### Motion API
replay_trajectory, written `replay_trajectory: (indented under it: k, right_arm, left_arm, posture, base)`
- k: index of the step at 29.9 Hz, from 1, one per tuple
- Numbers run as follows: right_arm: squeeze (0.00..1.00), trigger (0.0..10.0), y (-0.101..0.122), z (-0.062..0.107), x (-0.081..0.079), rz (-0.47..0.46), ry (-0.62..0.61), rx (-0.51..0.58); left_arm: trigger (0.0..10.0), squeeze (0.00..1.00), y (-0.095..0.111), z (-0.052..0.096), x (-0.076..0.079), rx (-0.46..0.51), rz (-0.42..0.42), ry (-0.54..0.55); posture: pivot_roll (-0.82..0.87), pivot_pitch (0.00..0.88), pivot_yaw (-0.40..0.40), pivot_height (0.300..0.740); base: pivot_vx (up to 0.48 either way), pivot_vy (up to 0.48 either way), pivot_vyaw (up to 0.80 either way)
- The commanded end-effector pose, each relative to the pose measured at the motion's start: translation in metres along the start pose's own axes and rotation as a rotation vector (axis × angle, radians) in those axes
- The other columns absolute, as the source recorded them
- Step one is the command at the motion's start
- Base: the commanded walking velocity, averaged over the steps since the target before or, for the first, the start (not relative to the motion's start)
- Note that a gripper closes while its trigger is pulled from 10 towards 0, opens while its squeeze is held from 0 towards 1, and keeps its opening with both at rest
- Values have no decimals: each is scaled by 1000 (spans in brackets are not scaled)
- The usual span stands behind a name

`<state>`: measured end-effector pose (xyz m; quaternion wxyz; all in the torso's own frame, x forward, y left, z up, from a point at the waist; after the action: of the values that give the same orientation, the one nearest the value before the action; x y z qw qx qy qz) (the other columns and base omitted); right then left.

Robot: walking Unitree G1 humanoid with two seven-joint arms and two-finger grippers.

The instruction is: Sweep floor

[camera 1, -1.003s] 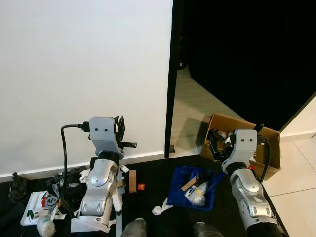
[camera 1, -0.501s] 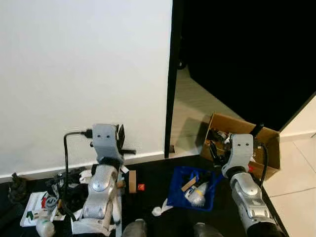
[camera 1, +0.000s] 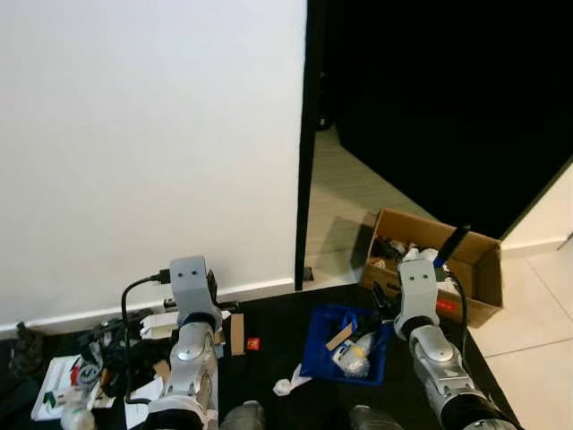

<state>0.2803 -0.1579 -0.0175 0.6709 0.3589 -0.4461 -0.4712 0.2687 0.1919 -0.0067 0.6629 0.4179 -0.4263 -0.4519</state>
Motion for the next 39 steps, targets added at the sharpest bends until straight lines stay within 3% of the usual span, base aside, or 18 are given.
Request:
replay_trajectory:
  k: [1, 7, 8, 10, 28, 32, 39]
  right_arm:
    - [0, 10000, -3, 1, -3, -17, 9, -4]
    - [0, 10000, -9, 4, -3, -79, 5, -3]
    - [0, 10000, -9, 4, -3, -96, 4, 0]
    - [0, 10000, -9, 4, -3, -102, 4, 0]
    - [0, 10000, -9, 1, -9, -65, 61, 8]
    - [0, 10000, -9, 1, -11, -71, 61, 2]
    - [0, 10000, -7, 1, -29, -83, 100, 3]
  left_arm:
    - [10000, 0, -28, 11, -13, -114, 11, 56]
    - [10000, 0, -36, 13, -13, -130, 24, 40]
    - [10000, 0, -37, 13, -14, -133, 71, 39]
    - [10000, 0, -37, 12, -14, -130, 85, 38]
    - [10000, 0, -38, 10, -11, -113, 71, -36]
    - [10000, 0, -38, 11, -14, -107, 74, -31]
    - [10000, 0, -34, 12, -32, -97, 73, -10]
  posture:
    - [24, 0, -20, 740]
    - [21, 0, -15, 740]
    - [18, 0, -11, 740]
    - [18, 0, -11, 740]
    - [4, 0, -19, 740]
    - [6, 0, -25, 740]
    - [-1, 0, -28, 740]
  base:
    - [0, 0, 0]
    - [0, 0, 0]
    - [0, 0, 0]
    - [0, 0, 0]
    - [0, 0, 0]
    - [0, 0, 0]
    - [0, 0, 0]
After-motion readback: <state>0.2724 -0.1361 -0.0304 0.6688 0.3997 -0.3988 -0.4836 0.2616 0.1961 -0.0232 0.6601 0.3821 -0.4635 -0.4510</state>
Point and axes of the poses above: a point about 5 cm out from each wrist's last joint towards the gripper, its own z axis pointing back from the gripper into the wrist, its own y axis along the axis of the wrist's last joint, x = y × z, the point moved 2 cm from there along -z, pointing out of the wrist towards the gripper, and after that the axes turned 10 degrees about z, right-handed, at the moved point
